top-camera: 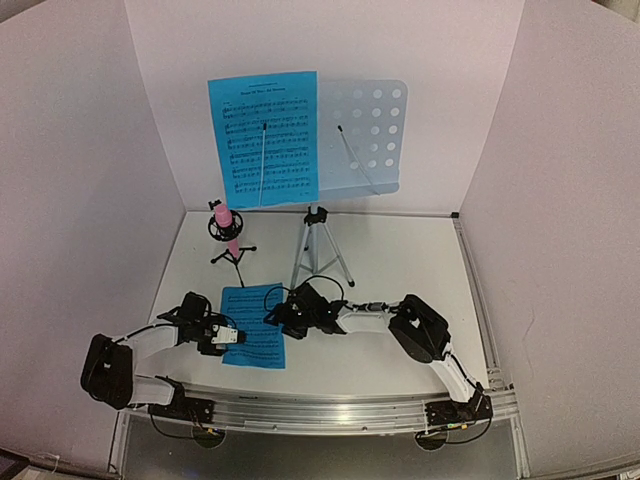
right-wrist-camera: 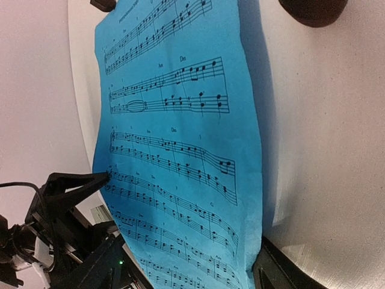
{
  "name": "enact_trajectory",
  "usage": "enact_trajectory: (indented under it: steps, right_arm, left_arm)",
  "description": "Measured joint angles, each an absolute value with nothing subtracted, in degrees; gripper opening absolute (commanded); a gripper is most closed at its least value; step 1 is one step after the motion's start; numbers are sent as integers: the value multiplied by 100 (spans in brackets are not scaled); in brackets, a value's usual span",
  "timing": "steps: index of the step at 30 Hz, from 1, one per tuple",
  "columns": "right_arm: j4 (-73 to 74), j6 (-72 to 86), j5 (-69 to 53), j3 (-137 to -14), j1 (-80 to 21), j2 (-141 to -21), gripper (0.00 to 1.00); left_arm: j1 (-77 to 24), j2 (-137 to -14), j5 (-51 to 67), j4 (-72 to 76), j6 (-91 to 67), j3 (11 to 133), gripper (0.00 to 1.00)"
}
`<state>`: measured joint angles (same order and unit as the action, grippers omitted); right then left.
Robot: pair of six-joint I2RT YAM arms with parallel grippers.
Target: Set up the instrument practice props
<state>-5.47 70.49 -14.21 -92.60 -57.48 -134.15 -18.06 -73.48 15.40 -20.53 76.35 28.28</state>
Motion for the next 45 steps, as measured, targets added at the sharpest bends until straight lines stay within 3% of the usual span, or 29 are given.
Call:
enact_trajectory:
  steps: [7,13,19,26,33,40,42,45]
  right_arm:
    - [-992,7194,-1508,-9001,-5723,-13415,61]
    - [-1138,7132,-1496,-8911,-5704,-13390,67]
    - [-1151,6881,-1447,-8879,-5623,-13349,66]
    - [-1007,6505,-1355,-9189,-5489,-13513,61]
    - [-1070,6434,-1449,-9273,-5487,-13641,43]
    - [-1137,6488,-1507,-9167,-5465,-13668,7]
    - [-1133,6501,-1507,-9115,-5452,-13668,0]
    - [-1135,6473,-1522,-9069,-5440,-13668,0]
  left_arm:
    - [-1806,-7201,1630,-2084,7832,2722,75]
    - [-1806,-7202,1629,-2099,7974,2718,71]
    - [-1806,-7201,1672,-2090,8259,2695,70]
    - [-1806,-7206,1714,-2091,8547,2689,69]
    - [-1806,-7245,1748,-2053,8571,2696,69]
    - [-1806,-7256,1763,-2027,8551,2698,71]
    - [-1806,-7258,1761,-2019,8530,2701,75]
    - [-1806,-7258,1741,-2006,8450,2733,88]
